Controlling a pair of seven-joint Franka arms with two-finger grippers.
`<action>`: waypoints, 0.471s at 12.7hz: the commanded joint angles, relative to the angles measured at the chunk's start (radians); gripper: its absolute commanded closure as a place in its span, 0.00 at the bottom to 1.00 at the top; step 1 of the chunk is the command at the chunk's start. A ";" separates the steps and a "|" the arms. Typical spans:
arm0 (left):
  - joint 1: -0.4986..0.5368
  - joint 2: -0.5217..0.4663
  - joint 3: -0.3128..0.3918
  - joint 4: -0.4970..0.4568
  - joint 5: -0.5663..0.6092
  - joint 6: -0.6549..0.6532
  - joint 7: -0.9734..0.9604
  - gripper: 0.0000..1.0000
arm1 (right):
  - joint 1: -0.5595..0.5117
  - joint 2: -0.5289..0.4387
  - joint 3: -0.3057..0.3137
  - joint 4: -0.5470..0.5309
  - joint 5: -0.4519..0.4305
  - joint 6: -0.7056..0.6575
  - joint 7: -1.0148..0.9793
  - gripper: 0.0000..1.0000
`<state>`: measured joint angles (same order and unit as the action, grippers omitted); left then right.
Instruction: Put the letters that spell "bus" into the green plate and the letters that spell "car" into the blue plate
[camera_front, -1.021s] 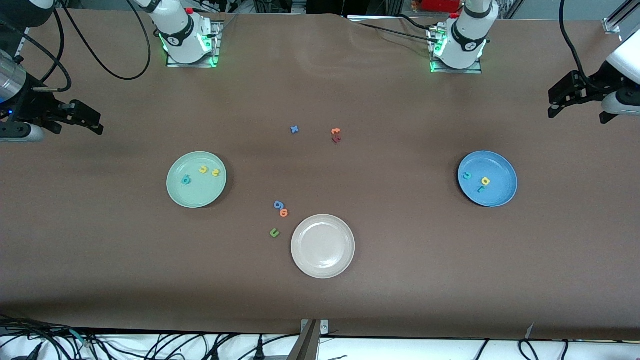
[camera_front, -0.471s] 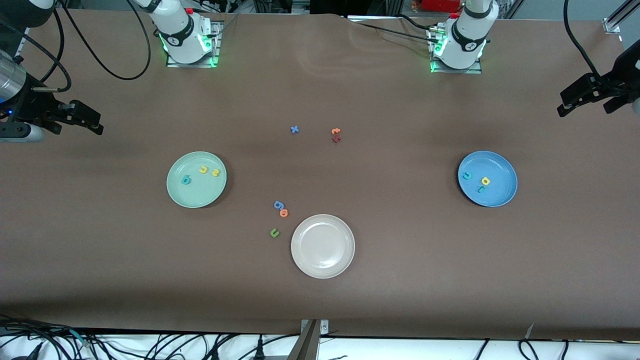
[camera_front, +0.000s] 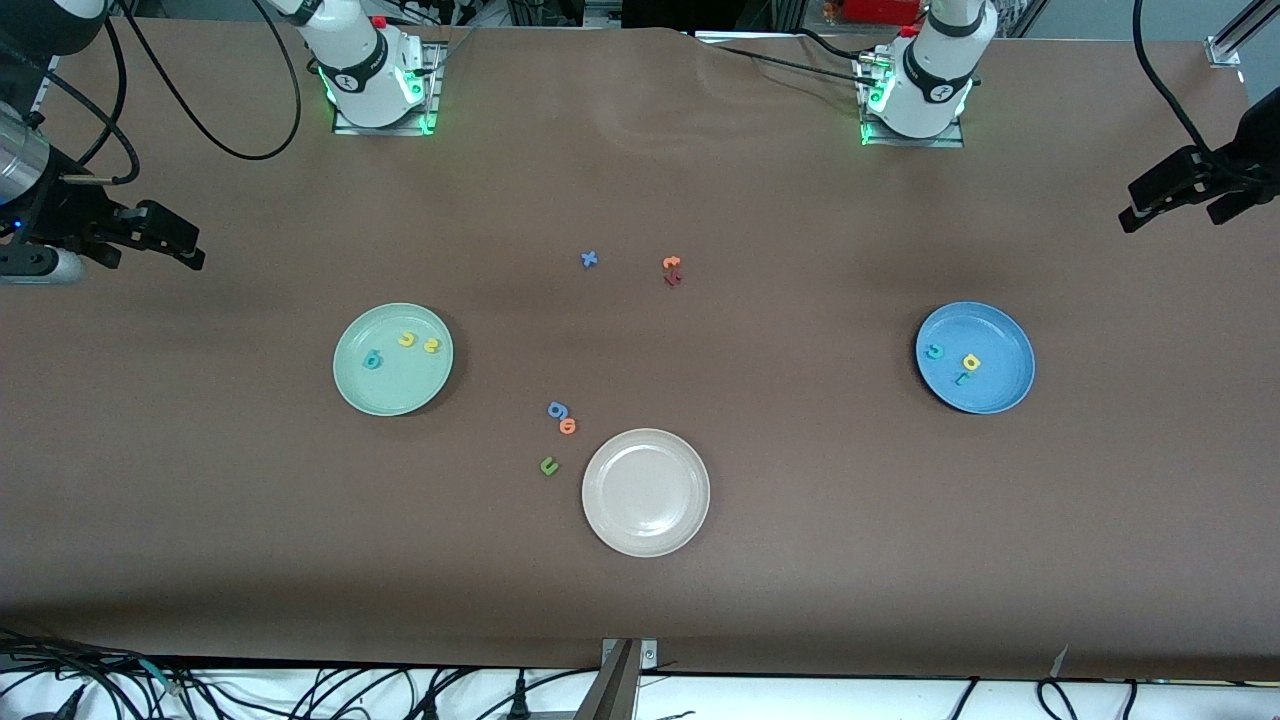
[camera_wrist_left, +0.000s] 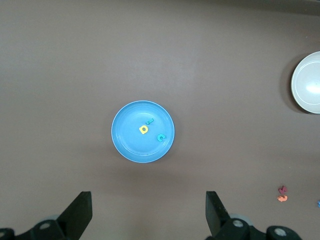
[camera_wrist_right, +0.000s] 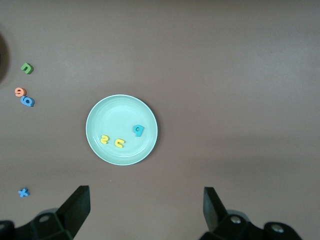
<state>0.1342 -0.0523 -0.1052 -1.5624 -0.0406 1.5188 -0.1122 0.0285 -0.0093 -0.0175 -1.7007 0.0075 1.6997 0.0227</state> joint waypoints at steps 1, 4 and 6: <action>-0.002 -0.020 -0.001 -0.013 -0.013 -0.008 -0.006 0.00 | 0.005 -0.001 -0.005 0.004 -0.001 0.001 -0.006 0.00; 0.005 0.002 -0.005 0.007 -0.010 -0.012 0.002 0.00 | 0.007 0.000 -0.005 0.019 0.000 -0.005 -0.003 0.00; 0.004 0.002 -0.010 0.008 -0.008 -0.011 0.002 0.00 | 0.004 0.006 -0.007 0.024 -0.001 -0.008 -0.020 0.00</action>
<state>0.1326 -0.0528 -0.1071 -1.5624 -0.0406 1.5182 -0.1121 0.0286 -0.0093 -0.0178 -1.6979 0.0075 1.7000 0.0223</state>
